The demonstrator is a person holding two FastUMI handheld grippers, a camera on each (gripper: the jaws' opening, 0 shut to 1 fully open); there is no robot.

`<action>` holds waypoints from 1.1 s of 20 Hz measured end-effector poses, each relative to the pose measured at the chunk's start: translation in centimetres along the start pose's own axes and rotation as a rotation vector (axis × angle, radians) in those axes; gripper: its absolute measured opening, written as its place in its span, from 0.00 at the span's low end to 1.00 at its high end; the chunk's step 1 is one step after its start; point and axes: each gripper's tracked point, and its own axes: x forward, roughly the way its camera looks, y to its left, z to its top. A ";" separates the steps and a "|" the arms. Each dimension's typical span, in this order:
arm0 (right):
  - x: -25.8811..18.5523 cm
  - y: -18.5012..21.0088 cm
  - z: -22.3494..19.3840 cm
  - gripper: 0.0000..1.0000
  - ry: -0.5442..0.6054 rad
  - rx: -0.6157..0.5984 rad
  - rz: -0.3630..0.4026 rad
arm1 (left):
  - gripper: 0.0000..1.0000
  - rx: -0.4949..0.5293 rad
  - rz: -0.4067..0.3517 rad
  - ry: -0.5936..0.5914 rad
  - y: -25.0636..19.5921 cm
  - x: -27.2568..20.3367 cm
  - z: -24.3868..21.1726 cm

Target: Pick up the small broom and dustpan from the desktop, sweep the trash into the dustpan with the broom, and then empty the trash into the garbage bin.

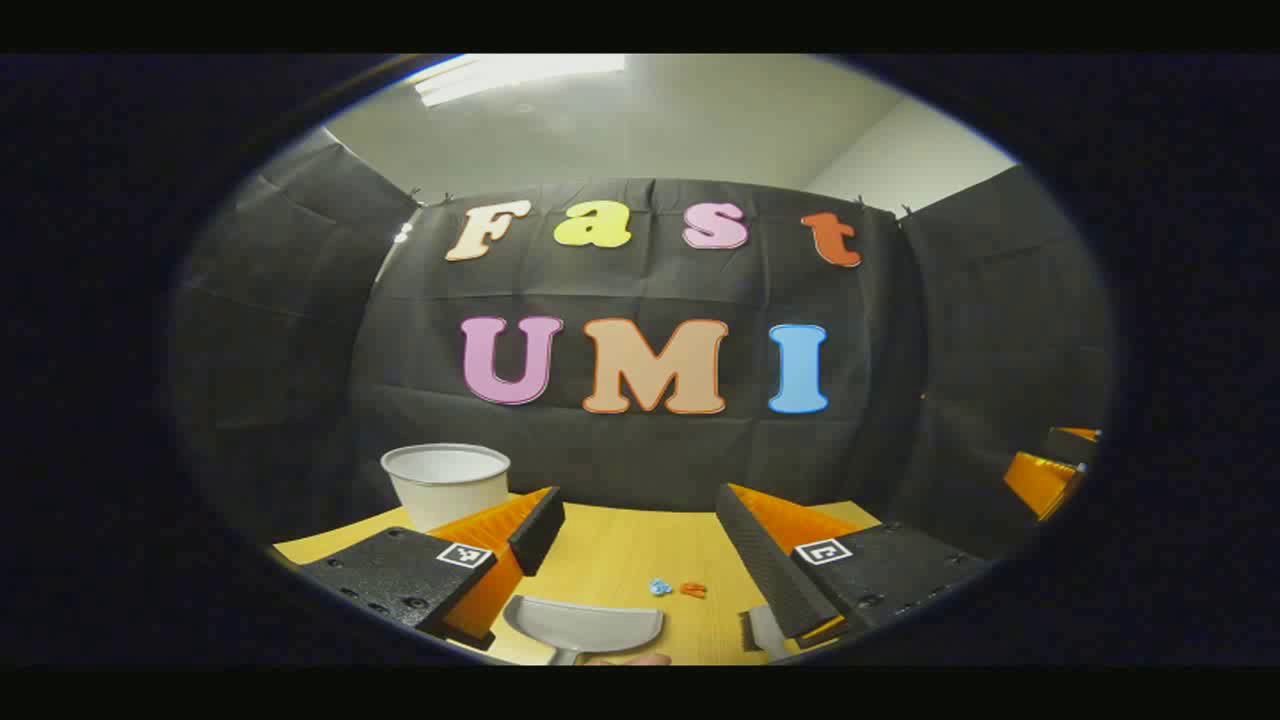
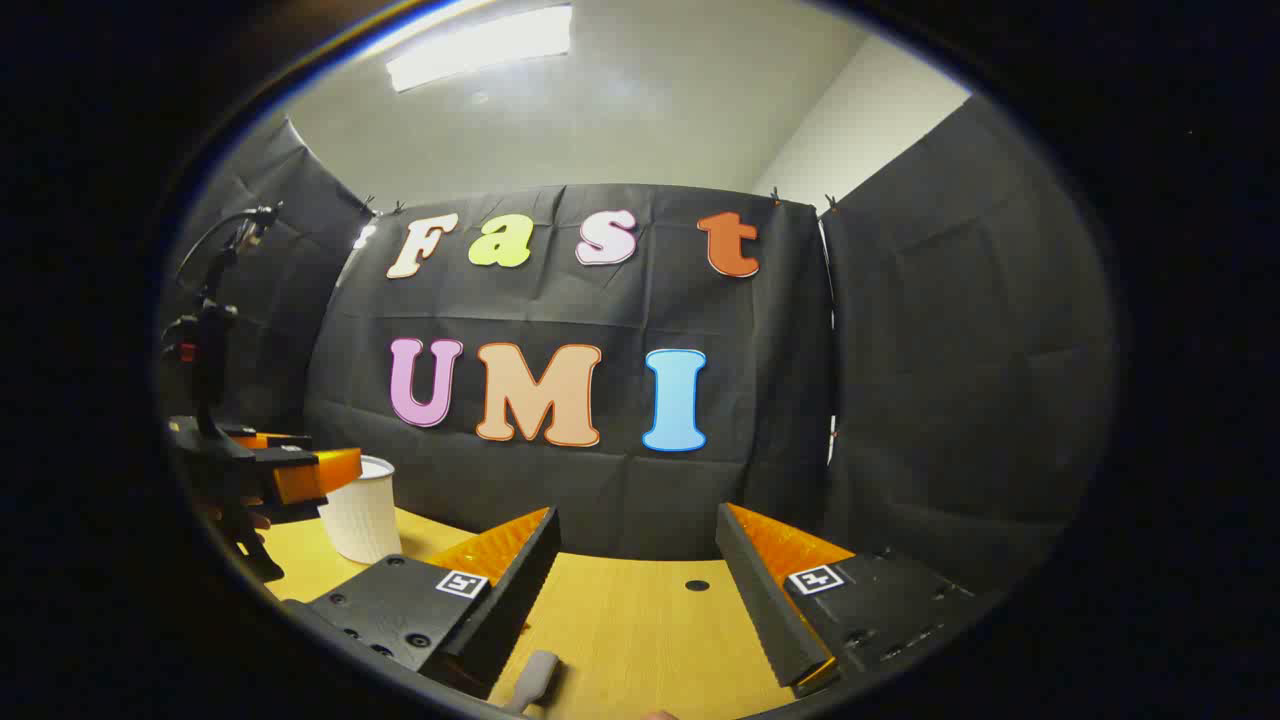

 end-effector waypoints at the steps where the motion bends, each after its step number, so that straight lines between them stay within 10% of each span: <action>1: 0.5 -0.1 0.1 0.92 -0.002 0.003 -0.005 | 0.94 0.007 -0.019 -0.011 -0.7 0.1 0.2; 10: 2.6 4.8 1.4 0.92 -0.012 0.051 -0.025 | 0.94 0.047 -0.128 -0.125 0.1 0.0 3.3; 22: 2.9 9.0 2.9 0.92 -0.050 0.010 0.024 | 0.94 0.034 -0.085 -0.132 4.2 0.2 2.8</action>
